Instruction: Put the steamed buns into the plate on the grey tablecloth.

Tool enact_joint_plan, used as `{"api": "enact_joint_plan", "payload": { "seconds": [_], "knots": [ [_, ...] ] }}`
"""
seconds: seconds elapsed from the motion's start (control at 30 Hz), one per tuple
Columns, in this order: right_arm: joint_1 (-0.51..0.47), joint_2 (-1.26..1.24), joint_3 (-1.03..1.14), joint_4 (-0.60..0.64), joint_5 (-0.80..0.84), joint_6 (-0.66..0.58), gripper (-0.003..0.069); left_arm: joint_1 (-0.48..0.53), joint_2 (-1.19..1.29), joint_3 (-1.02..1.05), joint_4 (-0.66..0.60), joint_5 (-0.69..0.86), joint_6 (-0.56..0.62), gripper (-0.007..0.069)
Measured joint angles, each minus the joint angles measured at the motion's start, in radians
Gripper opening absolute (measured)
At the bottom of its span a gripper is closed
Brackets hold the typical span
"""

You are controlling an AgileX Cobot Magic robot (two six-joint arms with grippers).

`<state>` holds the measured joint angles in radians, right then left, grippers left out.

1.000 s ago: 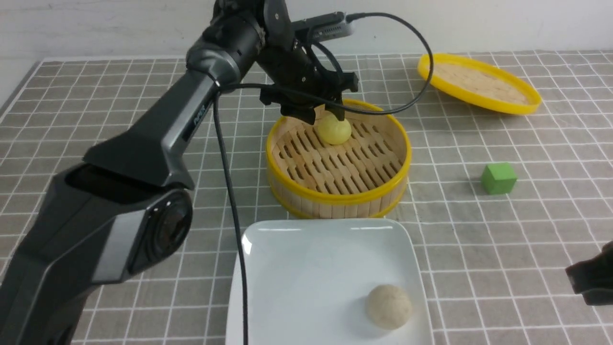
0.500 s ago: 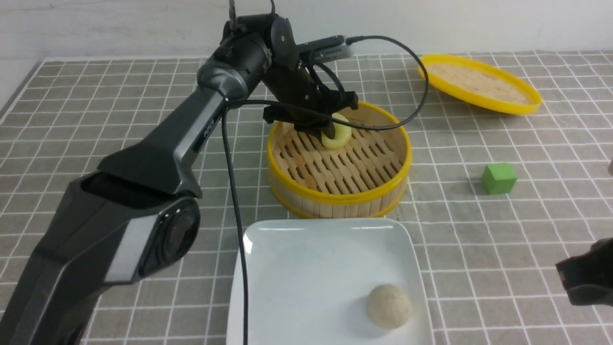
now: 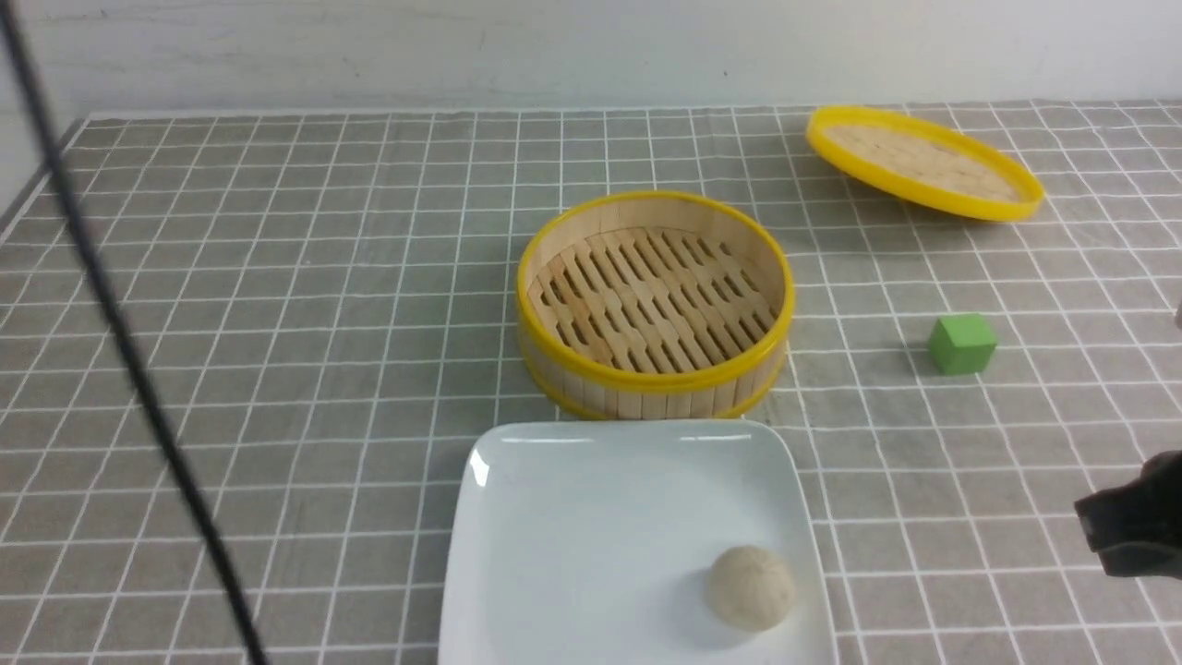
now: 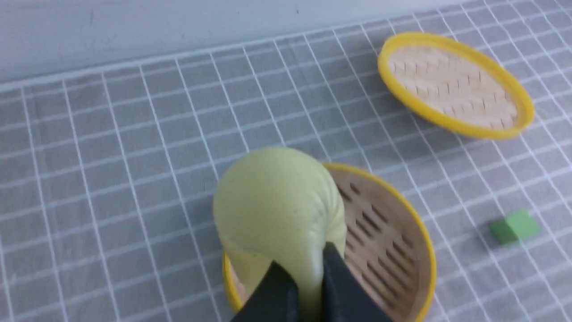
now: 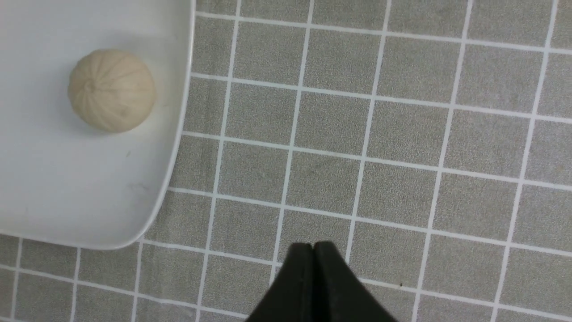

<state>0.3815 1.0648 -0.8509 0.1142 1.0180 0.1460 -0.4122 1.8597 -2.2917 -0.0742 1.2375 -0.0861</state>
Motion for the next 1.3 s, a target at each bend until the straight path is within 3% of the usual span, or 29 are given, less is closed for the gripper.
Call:
{"api": "enact_joint_plan", "payload": {
  "seconds": [0.07,0.17,0.27,0.43,0.57,0.73,1.07,1.17,1.3],
  "knots": [
    [0.0,0.0,0.0,-0.004,0.0,0.0,-0.0001,-0.001,-0.153,0.322,-0.025,0.001,0.003,0.0022],
    [0.0,0.0,0.001,-0.004,-0.005,0.0,-0.0001,0.001,-0.249,0.625,-0.077,-0.002,0.004,0.0022],
    [0.0,0.0,0.001,-0.004,-0.02,0.0,-0.0001,0.0,-0.32,0.976,-0.188,-0.117,0.011,0.0024],
    [0.0,-0.001,0.001,-0.008,-0.036,0.0,0.0,0.0,-0.334,1.242,-0.373,-0.306,0.086,0.0029],
    [0.0,-0.05,0.003,-0.016,-0.02,0.0,0.0001,0.0,-0.334,1.286,-0.464,-0.375,0.185,0.0035],
    [0.0,-0.177,0.003,-0.038,0.041,0.0,0.0003,0.0,-0.337,1.288,-0.484,-0.39,0.206,0.0077],
    [0.0,-0.637,0.007,-0.124,0.194,0.071,0.0007,0.0,-0.213,1.29,-0.496,-0.456,0.215,0.0353],
    [0.0,-0.836,0.077,-0.128,0.124,0.076,0.0011,0.0,-0.207,1.29,-0.496,-0.463,0.216,0.0402],
    [0.0,-0.988,0.22,-0.128,-0.042,0.076,0.0011,0.0,-0.238,1.29,-0.498,-0.469,0.219,0.0412]
  ]
}}
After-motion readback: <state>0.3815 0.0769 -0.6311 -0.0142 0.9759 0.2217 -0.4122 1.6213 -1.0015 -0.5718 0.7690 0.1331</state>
